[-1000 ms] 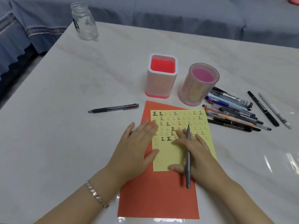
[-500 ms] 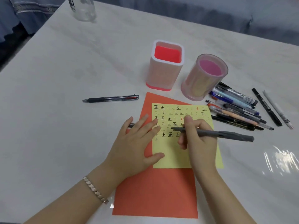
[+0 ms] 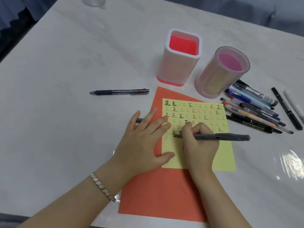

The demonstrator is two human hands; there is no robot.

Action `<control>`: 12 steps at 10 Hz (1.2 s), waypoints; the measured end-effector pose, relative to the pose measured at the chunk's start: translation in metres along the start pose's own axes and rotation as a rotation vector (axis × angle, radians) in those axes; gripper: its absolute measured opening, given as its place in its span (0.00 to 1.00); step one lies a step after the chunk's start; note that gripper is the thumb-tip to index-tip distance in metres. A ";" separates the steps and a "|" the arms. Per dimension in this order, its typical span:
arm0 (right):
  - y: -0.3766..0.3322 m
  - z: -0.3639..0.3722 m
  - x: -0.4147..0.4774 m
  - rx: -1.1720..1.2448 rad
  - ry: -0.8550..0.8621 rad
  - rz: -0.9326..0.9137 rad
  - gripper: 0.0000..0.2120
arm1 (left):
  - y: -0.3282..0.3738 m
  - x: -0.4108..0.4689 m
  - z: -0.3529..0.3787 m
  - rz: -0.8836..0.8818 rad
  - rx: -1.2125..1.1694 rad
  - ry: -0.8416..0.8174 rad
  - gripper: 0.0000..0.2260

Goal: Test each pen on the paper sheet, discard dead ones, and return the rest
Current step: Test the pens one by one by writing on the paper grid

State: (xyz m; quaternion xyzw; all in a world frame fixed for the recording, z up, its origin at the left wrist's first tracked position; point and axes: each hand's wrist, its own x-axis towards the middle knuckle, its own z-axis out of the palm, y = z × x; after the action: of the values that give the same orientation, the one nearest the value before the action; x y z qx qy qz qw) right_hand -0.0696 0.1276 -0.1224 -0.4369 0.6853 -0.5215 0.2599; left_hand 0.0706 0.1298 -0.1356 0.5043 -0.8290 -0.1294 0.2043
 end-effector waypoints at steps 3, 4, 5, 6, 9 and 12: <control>0.000 0.001 0.000 -0.035 -0.035 -0.067 0.17 | 0.000 0.000 0.001 -0.004 0.012 -0.012 0.30; 0.001 0.002 0.001 -0.036 -0.038 -0.078 0.17 | -0.001 0.000 0.001 -0.002 0.013 -0.005 0.30; 0.001 0.003 0.001 -0.036 -0.039 -0.076 0.17 | -0.001 0.000 0.001 0.003 0.018 -0.001 0.30; 0.002 0.003 0.001 -0.041 -0.034 -0.086 0.17 | -0.001 0.000 0.001 0.001 0.024 -0.004 0.30; 0.001 0.001 0.001 -0.030 -0.001 -0.067 0.17 | 0.000 0.001 0.000 -0.003 0.002 0.005 0.30; 0.005 0.002 0.001 -0.050 -0.034 -0.090 0.16 | 0.000 0.001 0.000 -0.006 0.008 -0.002 0.30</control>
State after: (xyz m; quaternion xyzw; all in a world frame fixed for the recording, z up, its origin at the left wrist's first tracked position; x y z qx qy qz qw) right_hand -0.0704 0.1261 -0.1274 -0.4824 0.6734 -0.5077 0.2367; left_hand 0.0706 0.1292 -0.1357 0.5073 -0.8283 -0.1274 0.2009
